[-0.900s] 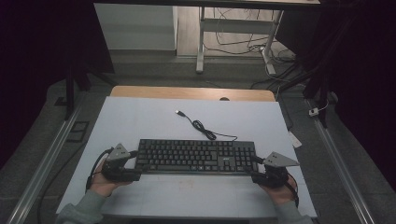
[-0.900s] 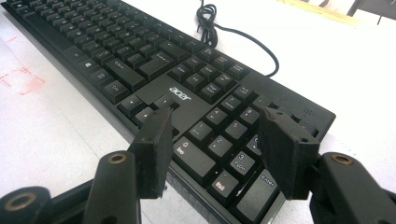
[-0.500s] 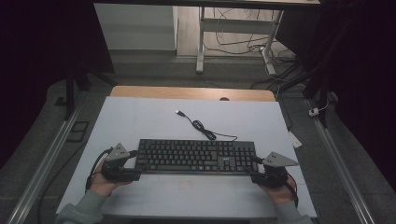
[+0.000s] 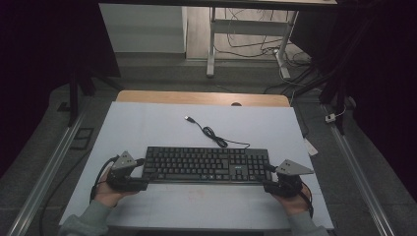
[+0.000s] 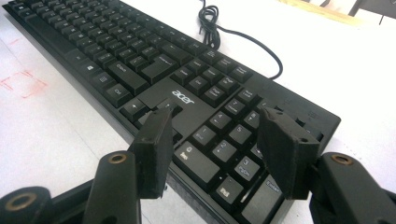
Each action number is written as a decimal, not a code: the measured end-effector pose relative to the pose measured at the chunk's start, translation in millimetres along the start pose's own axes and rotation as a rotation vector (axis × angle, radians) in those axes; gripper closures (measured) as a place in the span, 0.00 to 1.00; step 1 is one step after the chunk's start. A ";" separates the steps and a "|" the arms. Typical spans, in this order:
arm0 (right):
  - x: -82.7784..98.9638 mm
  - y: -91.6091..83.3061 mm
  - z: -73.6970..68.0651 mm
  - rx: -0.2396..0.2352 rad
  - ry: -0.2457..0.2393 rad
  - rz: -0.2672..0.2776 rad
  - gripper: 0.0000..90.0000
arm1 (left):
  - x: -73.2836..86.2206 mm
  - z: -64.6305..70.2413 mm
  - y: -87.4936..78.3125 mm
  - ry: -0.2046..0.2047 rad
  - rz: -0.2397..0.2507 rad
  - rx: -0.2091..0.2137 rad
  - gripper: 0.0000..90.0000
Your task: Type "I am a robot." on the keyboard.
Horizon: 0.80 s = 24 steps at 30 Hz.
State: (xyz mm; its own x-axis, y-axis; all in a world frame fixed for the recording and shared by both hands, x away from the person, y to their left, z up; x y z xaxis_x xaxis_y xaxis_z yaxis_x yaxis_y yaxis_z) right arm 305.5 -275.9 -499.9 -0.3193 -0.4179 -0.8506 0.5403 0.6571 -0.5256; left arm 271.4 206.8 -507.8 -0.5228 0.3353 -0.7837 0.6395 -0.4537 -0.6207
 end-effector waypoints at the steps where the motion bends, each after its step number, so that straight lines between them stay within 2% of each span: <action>1: 0.0 0.0 0.0 0.000 0.000 0.000 0.51 | 0.1 0.0 0.2 0.000 0.000 0.000 0.28; 12: -9.3 8.6 -5.8 -0.014 -0.001 0.004 0.51 | 1.4 0.4 1.0 0.002 -0.006 0.000 0.28; 24: -22.2 23.1 -14.4 -0.053 0.009 0.015 0.53 | 2.3 1.3 2.0 0.005 -0.007 0.000 0.29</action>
State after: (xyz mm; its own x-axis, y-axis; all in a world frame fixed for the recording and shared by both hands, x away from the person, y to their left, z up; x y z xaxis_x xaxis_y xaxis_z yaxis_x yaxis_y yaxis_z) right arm 313.8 -242.4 -493.4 -0.3183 -0.4022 -0.8585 0.5032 0.6958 -0.5125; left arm 270.8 205.6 -510.8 -0.5246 0.3423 -0.7795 0.6361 -0.4510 -0.6261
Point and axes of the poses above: each handheld gripper's, and its own axes: y roughly forward along the jaws, x roughly out of its underside, z roughly to its right, the point moved 1 cm from there along y, roughly forward along the jaws, and after that the axes turned 6 degrees about -x, right-handed, at the moved point
